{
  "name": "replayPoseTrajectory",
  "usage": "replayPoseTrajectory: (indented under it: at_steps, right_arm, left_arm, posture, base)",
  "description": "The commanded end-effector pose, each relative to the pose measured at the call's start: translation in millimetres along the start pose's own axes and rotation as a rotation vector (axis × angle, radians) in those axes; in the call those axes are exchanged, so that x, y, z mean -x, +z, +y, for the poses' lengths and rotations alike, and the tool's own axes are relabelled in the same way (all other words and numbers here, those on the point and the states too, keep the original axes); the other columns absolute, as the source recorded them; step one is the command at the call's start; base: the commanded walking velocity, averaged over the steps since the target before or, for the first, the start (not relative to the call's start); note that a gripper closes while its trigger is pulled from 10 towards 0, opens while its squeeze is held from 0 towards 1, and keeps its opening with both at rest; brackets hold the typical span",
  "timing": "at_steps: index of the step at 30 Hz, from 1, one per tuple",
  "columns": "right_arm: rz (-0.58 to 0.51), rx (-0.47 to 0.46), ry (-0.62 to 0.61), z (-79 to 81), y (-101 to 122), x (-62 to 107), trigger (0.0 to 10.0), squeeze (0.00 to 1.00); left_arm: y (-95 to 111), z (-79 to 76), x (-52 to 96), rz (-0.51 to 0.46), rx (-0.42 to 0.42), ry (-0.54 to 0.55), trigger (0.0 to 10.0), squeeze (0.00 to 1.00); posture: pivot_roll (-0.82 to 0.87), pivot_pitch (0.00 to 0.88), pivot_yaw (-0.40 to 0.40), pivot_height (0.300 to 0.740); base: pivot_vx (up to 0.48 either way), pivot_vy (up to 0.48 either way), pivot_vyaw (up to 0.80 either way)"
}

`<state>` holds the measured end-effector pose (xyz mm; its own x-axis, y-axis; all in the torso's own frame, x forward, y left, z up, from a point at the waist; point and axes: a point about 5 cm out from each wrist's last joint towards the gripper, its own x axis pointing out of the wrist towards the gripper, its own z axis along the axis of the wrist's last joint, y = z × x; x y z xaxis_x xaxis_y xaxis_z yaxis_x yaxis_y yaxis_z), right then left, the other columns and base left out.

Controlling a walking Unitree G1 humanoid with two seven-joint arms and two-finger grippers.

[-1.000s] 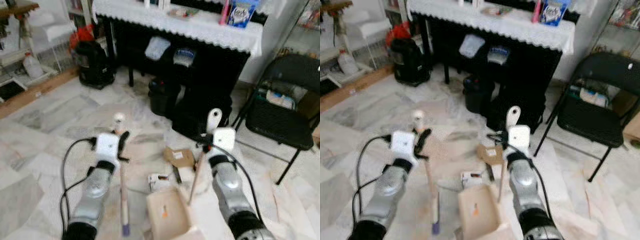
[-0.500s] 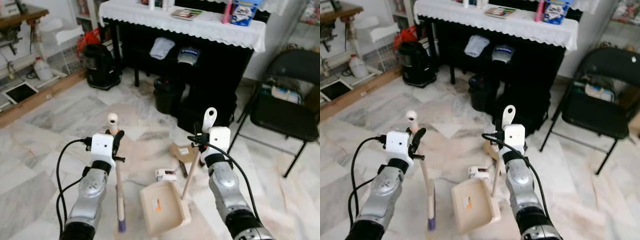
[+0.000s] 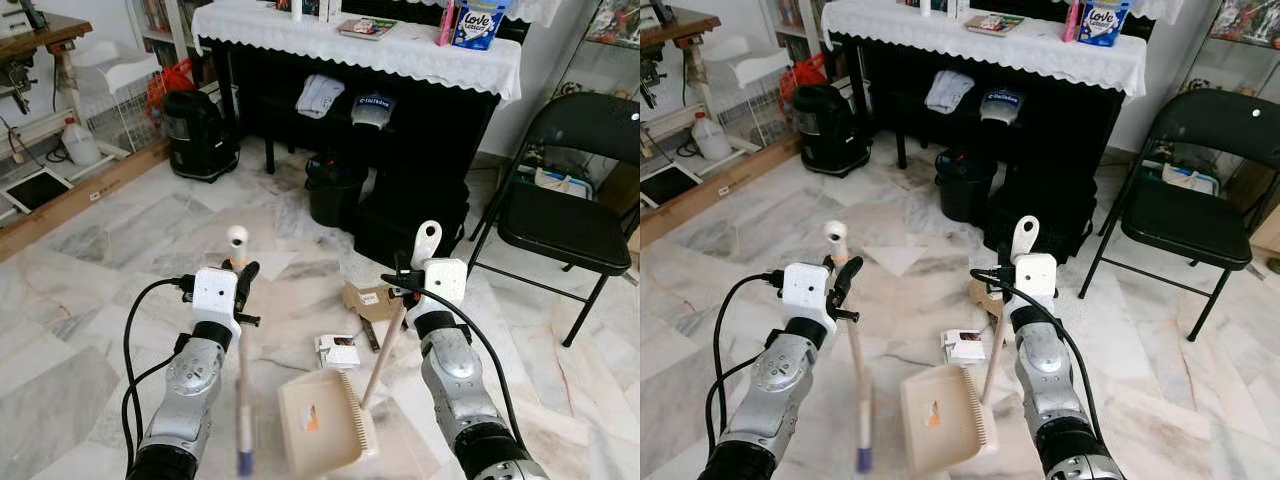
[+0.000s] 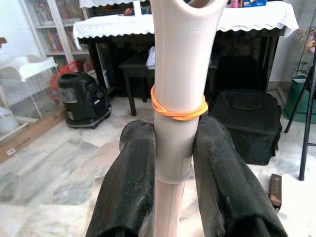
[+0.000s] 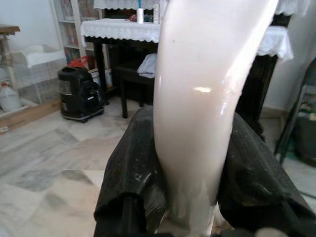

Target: Sweep floor

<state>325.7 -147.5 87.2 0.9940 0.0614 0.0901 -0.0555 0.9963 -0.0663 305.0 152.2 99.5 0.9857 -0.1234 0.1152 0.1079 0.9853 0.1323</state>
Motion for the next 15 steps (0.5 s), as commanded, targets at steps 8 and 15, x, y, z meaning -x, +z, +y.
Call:
replayPoseTrajectory:
  at_steps: [8,15]
  right_arm:
    - [-0.051,0.052,-0.081,-28.8,15,-10.8,10.0,0.0]
    - [-0.006,0.082,-0.169,-45.9,22,-25.9,10.0,0.0]
  left_arm:
    - [33,43.2,-12.3,-0.111,-0.076,0.114,10.0,0.0]
    - [23,76.9,-7.6,-0.057,-0.057,0.211,10.0,0.0]
  posture:
    - [0.08,0.0,-0.033,0.74]
    - [0.04,0.0,-0.021,0.74]
  base:
    - [0.0,0.0,0.0]
    - [0.0,0.0,0.0]
